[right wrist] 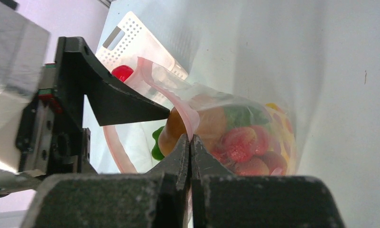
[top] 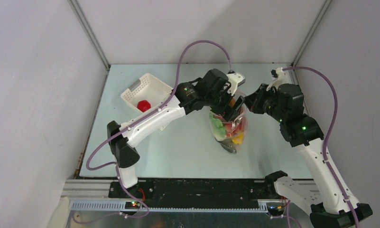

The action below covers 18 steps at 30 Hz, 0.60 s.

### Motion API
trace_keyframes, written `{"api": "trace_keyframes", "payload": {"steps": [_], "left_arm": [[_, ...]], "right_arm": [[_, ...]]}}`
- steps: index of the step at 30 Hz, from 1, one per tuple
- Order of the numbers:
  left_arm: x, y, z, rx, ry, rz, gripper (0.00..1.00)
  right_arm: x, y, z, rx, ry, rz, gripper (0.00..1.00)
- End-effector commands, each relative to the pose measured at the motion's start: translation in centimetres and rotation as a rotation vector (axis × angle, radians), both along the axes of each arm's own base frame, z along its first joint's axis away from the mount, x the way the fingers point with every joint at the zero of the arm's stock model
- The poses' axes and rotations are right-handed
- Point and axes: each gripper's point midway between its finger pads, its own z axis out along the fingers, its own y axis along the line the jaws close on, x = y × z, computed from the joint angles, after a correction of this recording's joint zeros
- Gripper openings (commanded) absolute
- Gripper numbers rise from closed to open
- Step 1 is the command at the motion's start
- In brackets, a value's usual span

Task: Place the food in the zip-top bag and seal the zipper
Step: Place the fake vegetable in the zipper food storage bag.

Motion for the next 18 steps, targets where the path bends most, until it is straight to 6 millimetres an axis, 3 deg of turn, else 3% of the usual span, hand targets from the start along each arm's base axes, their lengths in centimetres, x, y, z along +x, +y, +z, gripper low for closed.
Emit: {"api": "trace_keyframes", "payload": {"steps": [1,7,8,9,10,11,12,15,18], "left_arm": [[-0.7,0.4,5.9,-0.120,-0.102,-0.032,1.00],[-0.1,2.7,8.4,-0.157,-0.201,0.045,1.00],[0.0,3.1,8.0,-0.147,-0.204,0.062,1.00],[0.3,3.8,9.1,-0.168,-0.235,0.094,1.00],[0.4,4.2,8.4,-0.157,-0.234,0.112,1.00],[0.7,5.1,9.6,-0.180,-0.266,0.149,1.00],[0.8,5.6,8.9,-0.169,-0.264,0.169,1.00],[1.9,8.4,10.4,-0.222,-0.302,0.292,1.00],[3.7,11.8,9.8,-0.257,-0.301,0.447,1.00]], "right_arm": [[0.2,0.2,3.9,0.050,-0.104,0.005,0.00],[0.3,0.2,3.5,0.042,-0.093,0.005,0.00],[0.3,0.2,3.5,0.040,-0.091,0.006,0.00],[0.2,0.2,3.4,0.038,-0.089,0.006,0.00],[0.2,0.2,3.3,0.035,-0.087,0.007,0.00],[0.2,0.2,3.2,0.032,-0.085,0.008,0.00],[0.2,0.2,3.2,0.030,-0.084,0.008,0.00],[0.2,0.1,3.0,0.020,-0.080,0.005,0.00],[0.4,0.1,2.7,0.011,-0.072,0.005,0.00]]}}
